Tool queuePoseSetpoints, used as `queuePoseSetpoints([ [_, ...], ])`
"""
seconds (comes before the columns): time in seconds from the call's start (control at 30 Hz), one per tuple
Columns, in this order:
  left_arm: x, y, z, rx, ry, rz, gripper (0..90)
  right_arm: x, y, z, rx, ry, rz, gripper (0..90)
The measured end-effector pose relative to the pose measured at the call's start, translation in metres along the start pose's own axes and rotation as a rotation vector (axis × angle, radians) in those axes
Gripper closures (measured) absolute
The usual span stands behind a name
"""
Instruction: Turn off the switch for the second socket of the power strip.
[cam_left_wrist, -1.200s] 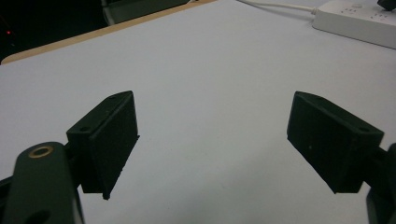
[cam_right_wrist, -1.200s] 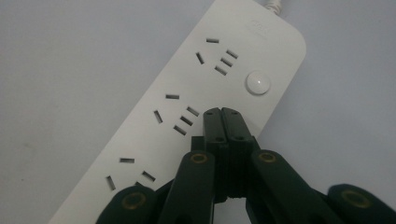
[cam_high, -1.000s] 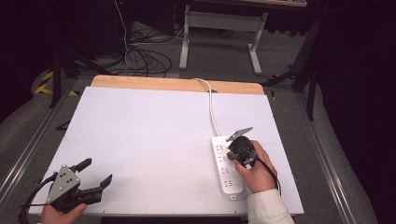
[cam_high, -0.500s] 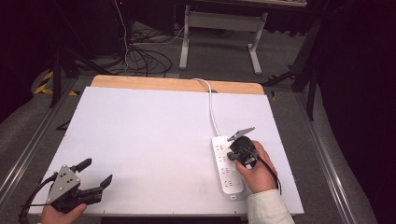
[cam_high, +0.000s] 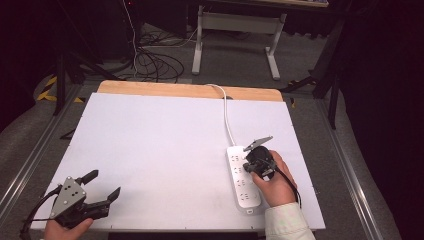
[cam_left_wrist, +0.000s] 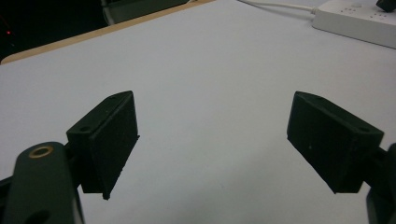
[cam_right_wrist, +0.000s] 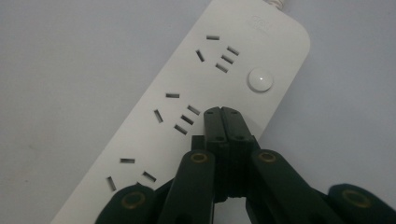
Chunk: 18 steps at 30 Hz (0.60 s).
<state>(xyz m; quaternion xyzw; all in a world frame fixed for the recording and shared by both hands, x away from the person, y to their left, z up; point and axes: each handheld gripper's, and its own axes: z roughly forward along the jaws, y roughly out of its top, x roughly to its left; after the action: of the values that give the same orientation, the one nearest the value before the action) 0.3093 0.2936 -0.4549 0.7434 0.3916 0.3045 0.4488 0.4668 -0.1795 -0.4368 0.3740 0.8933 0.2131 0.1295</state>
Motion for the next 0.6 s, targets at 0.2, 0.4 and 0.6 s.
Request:
queuePoseSetpoints([
  [0.2, -0.001, 0.000, 0.000, -0.002, -0.001, -0.006, 16.9, -0.001, -0.001, 0.001, 0.000, 0.010, 0.009, 90.0],
  [0.4, 0.000, 0.000, 0.001, 0.000, -0.002, -0.003, 16.9, 0.002, -0.001, 0.000, 0.001, -0.005, -0.004, 90.0],
  [0.6, 0.000, 0.000, 0.001, 0.000, -0.004, -0.001, 16.9, 0.007, 0.000, -0.011, -0.075, -0.042, -0.031, 90.0],
])
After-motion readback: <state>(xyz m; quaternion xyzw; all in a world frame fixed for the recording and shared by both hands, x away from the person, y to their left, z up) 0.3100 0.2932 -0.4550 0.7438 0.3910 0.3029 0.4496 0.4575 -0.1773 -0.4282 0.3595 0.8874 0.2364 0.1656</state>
